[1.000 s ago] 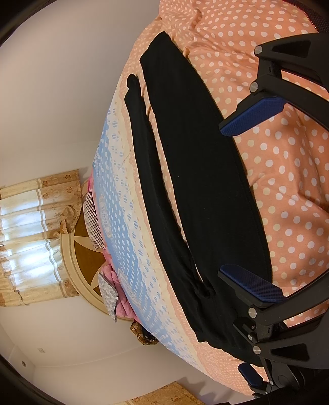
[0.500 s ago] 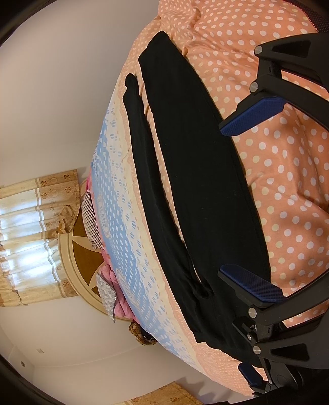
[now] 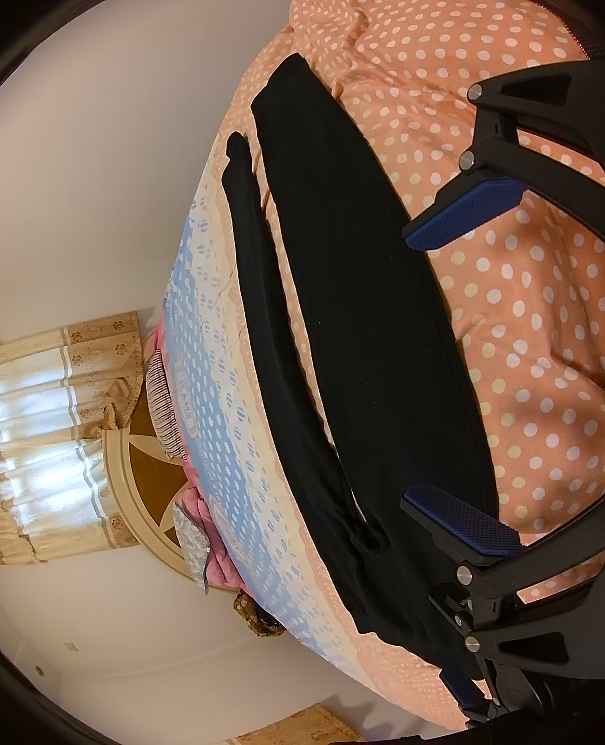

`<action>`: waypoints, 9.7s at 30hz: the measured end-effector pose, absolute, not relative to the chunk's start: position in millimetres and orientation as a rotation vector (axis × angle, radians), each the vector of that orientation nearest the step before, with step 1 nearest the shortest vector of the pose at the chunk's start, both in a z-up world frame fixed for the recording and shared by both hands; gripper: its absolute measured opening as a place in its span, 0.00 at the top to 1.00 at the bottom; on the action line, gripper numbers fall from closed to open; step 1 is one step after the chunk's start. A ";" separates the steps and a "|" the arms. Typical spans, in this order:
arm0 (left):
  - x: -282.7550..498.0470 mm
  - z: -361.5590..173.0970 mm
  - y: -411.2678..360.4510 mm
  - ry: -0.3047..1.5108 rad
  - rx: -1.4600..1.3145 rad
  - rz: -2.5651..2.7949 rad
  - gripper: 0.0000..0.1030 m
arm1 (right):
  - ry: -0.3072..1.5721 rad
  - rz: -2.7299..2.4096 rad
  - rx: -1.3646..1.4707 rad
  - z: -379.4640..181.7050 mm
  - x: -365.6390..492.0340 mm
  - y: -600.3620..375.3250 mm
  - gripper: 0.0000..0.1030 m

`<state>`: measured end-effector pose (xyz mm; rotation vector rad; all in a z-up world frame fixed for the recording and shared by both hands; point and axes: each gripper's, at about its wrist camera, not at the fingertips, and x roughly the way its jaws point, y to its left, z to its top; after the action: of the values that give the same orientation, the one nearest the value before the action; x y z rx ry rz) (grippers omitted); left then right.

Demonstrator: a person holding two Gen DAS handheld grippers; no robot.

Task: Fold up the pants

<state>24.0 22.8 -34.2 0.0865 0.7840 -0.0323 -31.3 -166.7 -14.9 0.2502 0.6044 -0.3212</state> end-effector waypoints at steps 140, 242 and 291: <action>101.7 -86.4 239.0 0.838 -0.387 -0.072 0.76 | 0.828 0.423 0.196 -93.2 84.7 -148.3 0.97; 103.9 -101.5 112.4 0.763 0.004 0.016 0.01 | 1.249 0.819 0.287 -73.7 233.0 -98.3 0.21; 106.1 -103.6 105.6 0.765 0.022 0.044 0.00 | 0.985 -0.640 0.048 -61.5 204.1 -414.5 0.32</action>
<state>106.1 105.6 -103.6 0.0221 0.7647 0.0443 204.1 -414.5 -61.5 0.0483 0.9849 -0.6399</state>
